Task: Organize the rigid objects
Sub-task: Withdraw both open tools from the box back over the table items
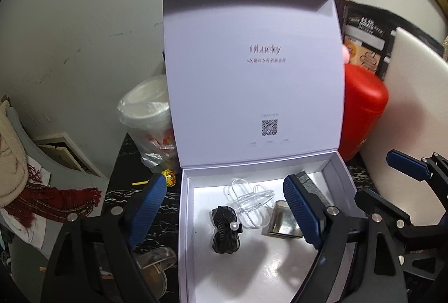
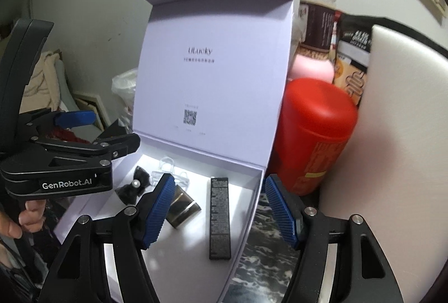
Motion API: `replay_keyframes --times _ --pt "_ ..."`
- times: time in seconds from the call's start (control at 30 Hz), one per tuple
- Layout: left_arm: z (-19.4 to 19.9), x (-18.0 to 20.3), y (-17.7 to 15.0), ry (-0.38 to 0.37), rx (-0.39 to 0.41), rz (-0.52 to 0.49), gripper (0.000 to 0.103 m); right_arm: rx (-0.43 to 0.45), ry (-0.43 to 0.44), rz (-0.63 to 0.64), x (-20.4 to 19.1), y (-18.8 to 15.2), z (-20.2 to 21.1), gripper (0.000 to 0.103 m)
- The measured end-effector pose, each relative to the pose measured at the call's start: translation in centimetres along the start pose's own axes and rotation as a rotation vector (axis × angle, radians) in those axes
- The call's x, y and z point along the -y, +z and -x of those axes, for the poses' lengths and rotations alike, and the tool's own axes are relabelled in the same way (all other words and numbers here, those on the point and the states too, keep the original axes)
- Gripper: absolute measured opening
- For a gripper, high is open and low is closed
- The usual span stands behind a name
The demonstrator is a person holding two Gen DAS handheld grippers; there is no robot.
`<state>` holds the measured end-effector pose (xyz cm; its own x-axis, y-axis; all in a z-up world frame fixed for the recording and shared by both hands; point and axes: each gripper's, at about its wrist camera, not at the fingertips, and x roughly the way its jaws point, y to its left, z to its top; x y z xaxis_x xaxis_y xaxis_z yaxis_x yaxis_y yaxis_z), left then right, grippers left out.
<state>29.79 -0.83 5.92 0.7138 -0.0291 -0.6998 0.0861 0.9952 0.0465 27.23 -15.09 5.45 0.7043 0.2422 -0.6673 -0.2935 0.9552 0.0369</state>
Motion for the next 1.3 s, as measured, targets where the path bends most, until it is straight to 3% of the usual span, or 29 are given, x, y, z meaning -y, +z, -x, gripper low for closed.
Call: replay_keyframes --times 0.73,1.3 --pt "9.8 0.9 -1.5 -0.02 0.102 -0.012 0.086 0.098 -0.044 -0.007 -1.7 -0.7 10.2 0.068" --pt "13.4 1.6 -5.1 -0.046 0.086 -0.021 0.086 0.105 -0.033 -0.029 -3.0 -4.2 14.3 0.068"
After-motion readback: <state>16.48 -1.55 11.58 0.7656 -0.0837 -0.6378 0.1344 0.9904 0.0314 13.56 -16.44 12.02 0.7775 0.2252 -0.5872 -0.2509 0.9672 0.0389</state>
